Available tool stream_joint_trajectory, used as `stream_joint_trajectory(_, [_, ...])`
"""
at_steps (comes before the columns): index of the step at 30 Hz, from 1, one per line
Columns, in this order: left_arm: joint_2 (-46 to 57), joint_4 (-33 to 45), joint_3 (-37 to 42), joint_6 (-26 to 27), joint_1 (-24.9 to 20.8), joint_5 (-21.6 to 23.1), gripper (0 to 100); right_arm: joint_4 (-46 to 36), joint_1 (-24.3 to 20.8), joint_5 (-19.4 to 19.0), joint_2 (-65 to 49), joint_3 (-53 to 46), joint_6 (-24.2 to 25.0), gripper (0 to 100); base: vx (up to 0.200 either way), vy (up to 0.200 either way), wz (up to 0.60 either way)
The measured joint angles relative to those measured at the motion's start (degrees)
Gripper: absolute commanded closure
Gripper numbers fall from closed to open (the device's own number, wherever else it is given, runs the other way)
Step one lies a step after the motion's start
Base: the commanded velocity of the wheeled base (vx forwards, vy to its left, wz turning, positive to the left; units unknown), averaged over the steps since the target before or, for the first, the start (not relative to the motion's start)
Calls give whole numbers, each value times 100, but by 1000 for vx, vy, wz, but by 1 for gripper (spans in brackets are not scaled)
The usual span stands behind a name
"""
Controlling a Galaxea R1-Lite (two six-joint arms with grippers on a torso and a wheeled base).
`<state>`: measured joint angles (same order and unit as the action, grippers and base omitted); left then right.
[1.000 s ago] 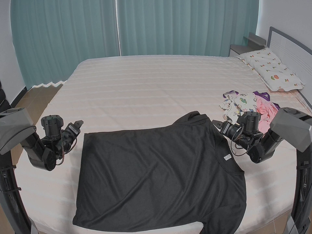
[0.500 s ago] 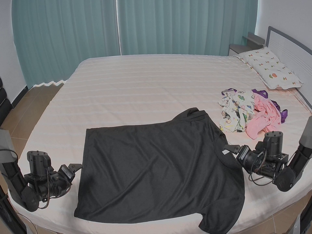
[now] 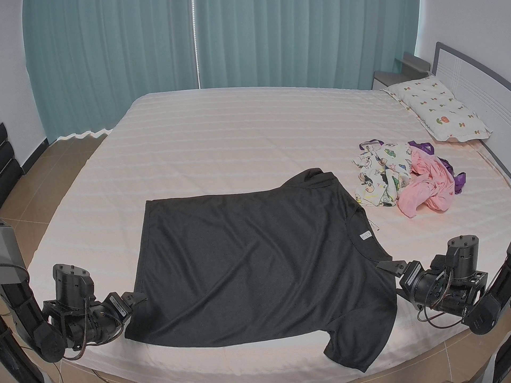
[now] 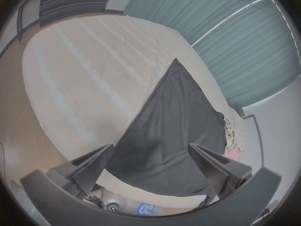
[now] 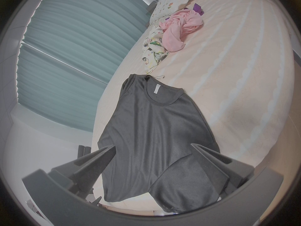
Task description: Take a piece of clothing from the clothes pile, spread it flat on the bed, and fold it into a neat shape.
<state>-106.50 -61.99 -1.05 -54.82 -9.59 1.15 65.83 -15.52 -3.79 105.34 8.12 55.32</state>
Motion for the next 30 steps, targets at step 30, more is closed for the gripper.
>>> stream_joint_trajectory(30, [-485,610,4,307,-623,-625,0,-1,-21,2,-38,-179,-39,0,0,0,0])
